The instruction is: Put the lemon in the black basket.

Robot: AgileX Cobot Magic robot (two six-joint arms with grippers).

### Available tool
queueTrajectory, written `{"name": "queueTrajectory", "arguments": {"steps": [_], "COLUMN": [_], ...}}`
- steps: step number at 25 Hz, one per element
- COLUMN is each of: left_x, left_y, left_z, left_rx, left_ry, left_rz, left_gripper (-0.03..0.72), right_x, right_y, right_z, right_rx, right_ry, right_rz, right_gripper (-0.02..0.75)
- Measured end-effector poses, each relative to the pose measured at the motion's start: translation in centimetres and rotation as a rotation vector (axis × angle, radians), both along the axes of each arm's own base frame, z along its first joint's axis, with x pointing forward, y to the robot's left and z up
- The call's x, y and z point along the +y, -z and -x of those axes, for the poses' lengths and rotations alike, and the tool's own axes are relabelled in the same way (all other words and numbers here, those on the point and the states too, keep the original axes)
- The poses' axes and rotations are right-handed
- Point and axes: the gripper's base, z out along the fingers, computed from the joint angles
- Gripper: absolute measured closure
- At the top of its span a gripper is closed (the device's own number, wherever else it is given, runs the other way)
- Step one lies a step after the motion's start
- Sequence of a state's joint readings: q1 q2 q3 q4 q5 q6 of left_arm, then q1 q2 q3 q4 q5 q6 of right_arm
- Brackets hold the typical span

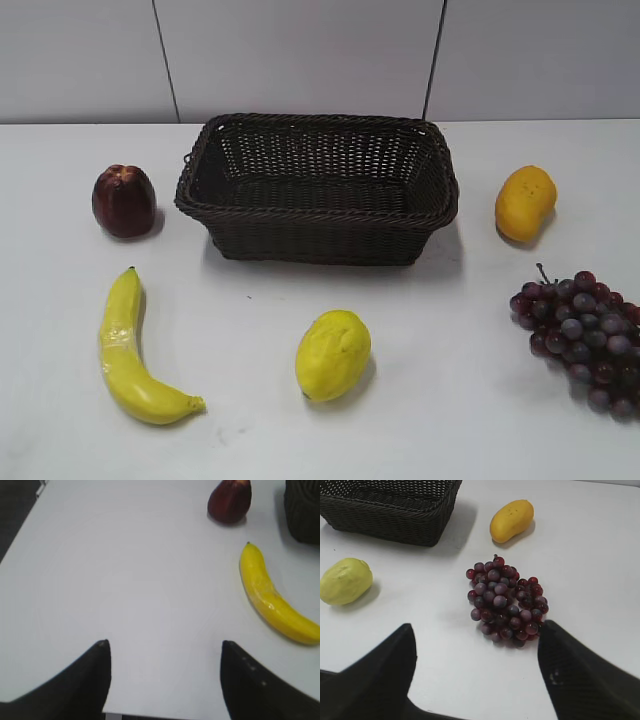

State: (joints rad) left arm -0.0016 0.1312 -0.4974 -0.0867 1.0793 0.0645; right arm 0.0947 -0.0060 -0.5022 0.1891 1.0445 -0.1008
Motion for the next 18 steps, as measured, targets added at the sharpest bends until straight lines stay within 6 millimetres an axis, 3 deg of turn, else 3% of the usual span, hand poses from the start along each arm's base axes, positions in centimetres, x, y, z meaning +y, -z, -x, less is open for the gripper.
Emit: {"name": "queueTrajectory", "arguments": {"steps": [8, 18], "left_x": [-0.4, -0.5], "left_y": [-0.9, -2.6], "left_z": [-5.3, -11.3], "left_rx": [0.267, 0.42], "left_ry": [0.015, 0.02], "left_rz": [0.049, 0.048], "left_gripper": [0.183, 0.189], "right_x": [0.0, 0.0], "right_y": [0.0, 0.0], "right_z": [0.0, 0.0], "right_rx": [0.0, 0.0], "right_ry": [0.0, 0.0], "right_rz": [0.0, 0.0], "right_gripper": [0.167, 0.167]}}
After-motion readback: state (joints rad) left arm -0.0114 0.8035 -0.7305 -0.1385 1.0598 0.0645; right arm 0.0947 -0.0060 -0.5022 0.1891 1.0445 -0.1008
